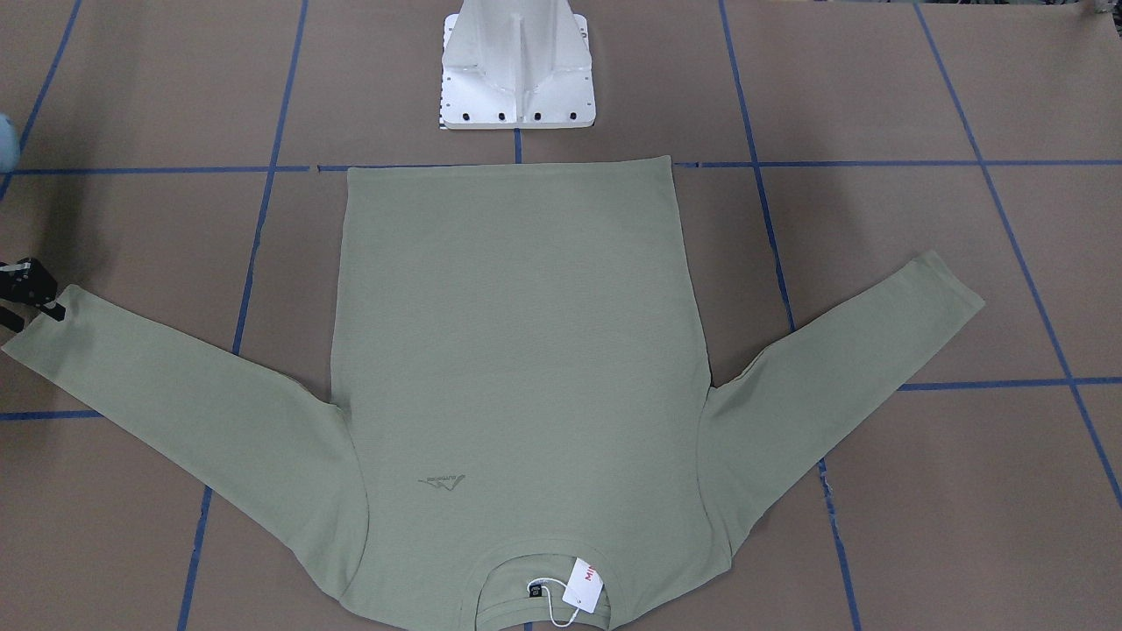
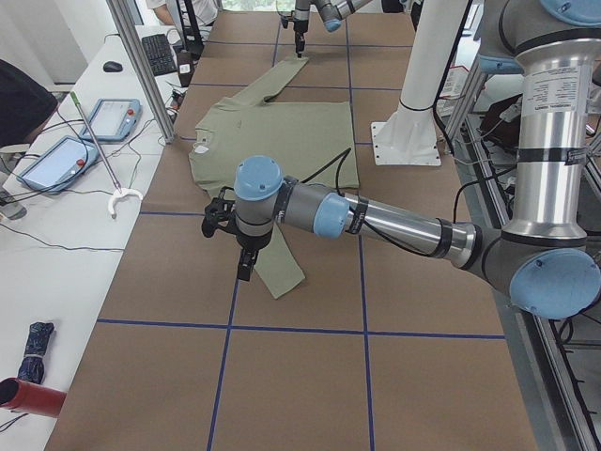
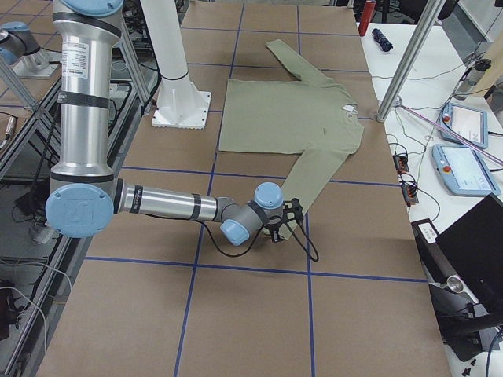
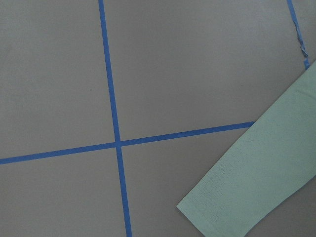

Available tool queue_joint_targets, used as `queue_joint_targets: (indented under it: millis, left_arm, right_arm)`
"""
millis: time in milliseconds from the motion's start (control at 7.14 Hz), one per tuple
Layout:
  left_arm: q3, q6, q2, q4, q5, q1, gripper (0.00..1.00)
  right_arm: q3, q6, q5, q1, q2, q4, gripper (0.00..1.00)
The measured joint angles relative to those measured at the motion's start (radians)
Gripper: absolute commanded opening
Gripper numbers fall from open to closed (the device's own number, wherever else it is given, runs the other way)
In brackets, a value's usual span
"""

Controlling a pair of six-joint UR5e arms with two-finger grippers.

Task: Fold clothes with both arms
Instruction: 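Lower the right gripper to the cuff of the sleeve nearest it and grasp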

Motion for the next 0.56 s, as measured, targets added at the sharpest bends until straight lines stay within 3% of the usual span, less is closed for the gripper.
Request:
queue_joint_targets:
  millis: [560]
  left_arm:
    - [0.0, 0.0, 0.001, 0.001, 0.0, 0.0, 1.0]
  right_arm:
    - [0.044, -0.001, -0.009, -0.036, -0.001, -0.113, 1.0]
